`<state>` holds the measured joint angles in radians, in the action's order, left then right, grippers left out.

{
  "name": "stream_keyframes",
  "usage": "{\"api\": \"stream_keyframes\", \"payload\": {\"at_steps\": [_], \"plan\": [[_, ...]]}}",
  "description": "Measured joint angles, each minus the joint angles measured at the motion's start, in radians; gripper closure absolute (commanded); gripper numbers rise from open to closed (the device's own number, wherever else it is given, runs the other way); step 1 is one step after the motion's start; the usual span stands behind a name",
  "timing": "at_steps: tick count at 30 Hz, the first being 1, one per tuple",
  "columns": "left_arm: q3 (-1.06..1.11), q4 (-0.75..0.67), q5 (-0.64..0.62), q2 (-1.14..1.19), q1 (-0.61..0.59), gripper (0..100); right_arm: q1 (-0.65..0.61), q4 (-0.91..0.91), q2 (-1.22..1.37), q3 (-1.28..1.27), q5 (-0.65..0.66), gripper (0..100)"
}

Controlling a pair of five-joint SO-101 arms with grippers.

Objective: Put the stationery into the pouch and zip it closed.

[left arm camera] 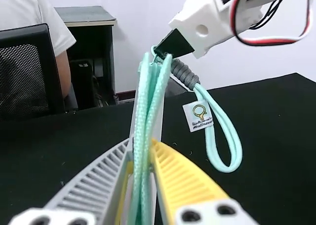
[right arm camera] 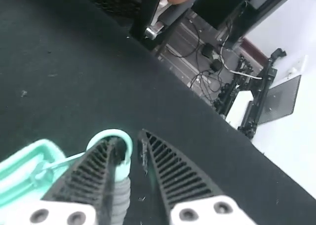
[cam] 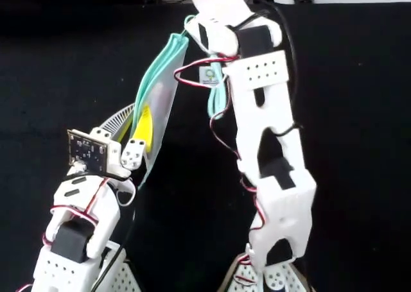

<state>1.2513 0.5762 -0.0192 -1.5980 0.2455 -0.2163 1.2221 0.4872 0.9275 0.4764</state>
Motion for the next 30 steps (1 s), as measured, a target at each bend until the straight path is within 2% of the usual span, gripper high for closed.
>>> {"api": "stream_keyframes", "payload": {"at_steps": [8,13,17,22,30], "plan": [[0.0,0.0,0.0,0.0,0.002,97,0.003,0.15,0.06,0.173,0.0,98.6],[0.0,0.008,0.0,-0.002,0.003,97,-0.002,0.339,0.063,0.348,0.0,98.2],[0.0,0.009,0.0,-0.003,0.002,97,-0.066,0.509,0.063,0.451,0.0,88.4],[0.0,0.009,0.0,-0.005,0.0,97,-0.098,0.537,0.035,0.419,-0.06,76.6],[0.0,0.009,0.0,-0.005,0.0,97,-0.207,0.54,-0.069,0.333,-0.086,76.3]]}}
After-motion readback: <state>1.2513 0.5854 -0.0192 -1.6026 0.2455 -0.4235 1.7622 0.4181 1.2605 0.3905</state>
